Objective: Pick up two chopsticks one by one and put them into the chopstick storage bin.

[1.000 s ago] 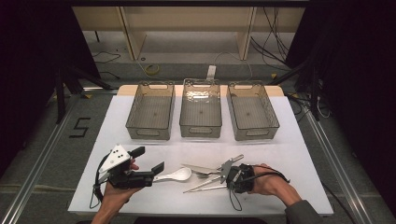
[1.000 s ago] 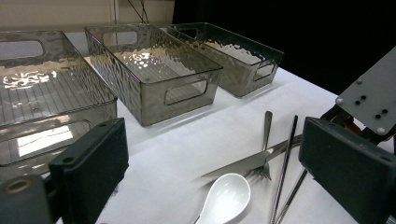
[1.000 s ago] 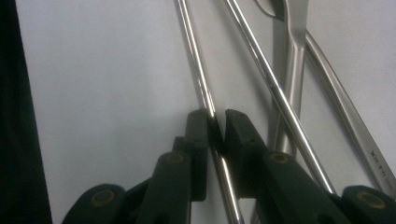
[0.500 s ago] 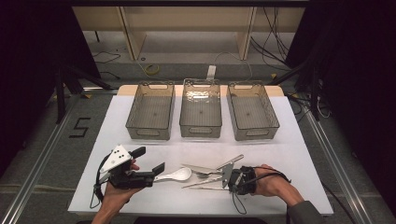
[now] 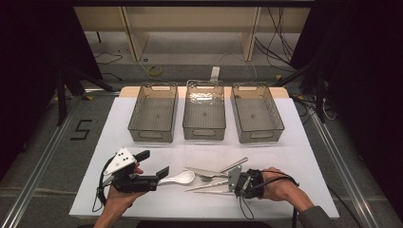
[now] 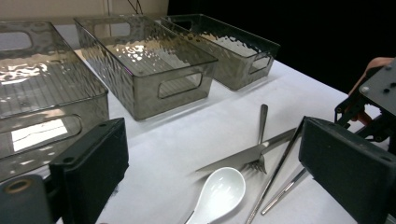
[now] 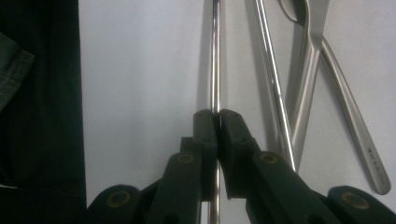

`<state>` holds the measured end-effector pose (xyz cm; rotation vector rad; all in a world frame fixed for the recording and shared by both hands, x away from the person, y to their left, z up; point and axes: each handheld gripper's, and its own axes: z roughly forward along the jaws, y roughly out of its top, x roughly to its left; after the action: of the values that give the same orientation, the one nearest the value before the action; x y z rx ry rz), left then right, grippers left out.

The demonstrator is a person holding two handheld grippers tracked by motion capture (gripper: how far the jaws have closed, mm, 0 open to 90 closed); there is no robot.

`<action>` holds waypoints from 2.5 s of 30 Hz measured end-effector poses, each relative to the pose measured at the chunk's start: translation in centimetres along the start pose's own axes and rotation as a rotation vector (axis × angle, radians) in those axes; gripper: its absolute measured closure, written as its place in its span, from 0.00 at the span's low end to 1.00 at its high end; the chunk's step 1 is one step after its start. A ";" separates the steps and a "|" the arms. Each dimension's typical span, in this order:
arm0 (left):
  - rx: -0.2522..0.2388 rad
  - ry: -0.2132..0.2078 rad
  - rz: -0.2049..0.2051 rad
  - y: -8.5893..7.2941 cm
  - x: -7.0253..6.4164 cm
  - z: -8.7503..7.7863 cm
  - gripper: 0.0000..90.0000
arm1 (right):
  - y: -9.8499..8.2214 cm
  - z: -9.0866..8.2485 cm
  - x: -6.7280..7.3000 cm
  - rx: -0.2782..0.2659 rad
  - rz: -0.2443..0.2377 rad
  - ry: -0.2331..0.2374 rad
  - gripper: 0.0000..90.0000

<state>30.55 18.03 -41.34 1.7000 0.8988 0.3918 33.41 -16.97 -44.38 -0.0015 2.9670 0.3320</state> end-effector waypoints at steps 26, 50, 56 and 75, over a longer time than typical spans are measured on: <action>0.484 -0.331 0.314 -2.9 -6.7 11.6 0.35 | 0.7 -1.1 -0.3 0.002 -0.017 -0.003 0.96; 0.575 -0.369 0.403 -2.9 -9.3 14.5 0.65 | 1.5 -1.7 -0.1 -0.002 -0.055 -0.019 0.96; 0.587 -0.368 0.401 -3.2 -9.5 15.0 0.70 | 1.6 -1.8 0.0 0.006 -0.050 -0.018 0.96; 0.580 -0.391 0.507 -2.5 -10.5 14.5 0.95 | 1.4 -2.4 -0.3 -0.038 -0.047 -0.034 0.90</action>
<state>32.40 0.80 -46.45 2.4411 0.2878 0.1145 33.27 -16.17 -41.76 -0.0689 2.9213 0.3785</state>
